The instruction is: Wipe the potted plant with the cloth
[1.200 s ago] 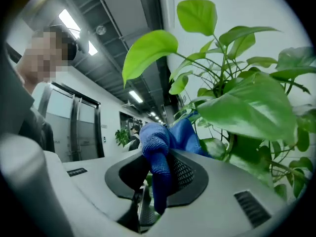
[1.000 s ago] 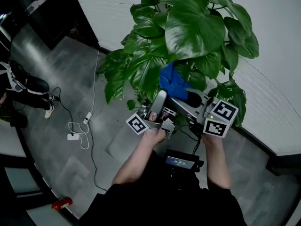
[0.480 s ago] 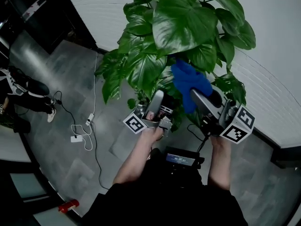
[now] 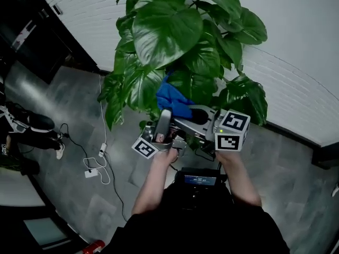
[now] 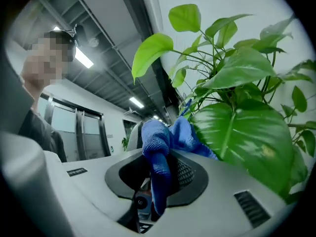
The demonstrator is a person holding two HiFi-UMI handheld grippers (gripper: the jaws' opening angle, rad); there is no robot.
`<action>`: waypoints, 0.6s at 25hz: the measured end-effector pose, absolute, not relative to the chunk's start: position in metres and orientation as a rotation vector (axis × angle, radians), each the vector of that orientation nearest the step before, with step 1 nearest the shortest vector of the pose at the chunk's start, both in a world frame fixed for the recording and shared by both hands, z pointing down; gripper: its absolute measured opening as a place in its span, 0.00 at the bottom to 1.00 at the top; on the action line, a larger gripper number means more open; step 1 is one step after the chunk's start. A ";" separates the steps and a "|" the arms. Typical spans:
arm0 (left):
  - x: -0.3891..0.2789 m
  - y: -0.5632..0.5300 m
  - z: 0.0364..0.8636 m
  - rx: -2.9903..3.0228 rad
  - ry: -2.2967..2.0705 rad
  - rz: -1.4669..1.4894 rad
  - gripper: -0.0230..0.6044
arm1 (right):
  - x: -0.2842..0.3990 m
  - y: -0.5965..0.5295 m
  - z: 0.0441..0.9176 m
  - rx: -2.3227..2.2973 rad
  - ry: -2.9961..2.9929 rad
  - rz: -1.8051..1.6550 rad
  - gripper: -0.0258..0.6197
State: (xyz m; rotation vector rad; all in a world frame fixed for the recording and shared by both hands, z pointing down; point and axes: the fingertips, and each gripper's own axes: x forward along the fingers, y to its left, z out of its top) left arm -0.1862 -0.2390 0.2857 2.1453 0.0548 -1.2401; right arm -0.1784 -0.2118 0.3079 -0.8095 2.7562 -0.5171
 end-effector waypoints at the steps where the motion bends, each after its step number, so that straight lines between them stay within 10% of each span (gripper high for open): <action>1: -0.186 -0.239 0.286 2.150 0.053 -1.239 0.63 | -0.179 -0.209 0.311 -0.794 2.761 -0.531 0.19; 15: -0.159 -0.241 0.320 2.111 -0.025 -1.196 0.63 | -0.049 -0.145 0.236 -0.859 2.541 -0.173 0.19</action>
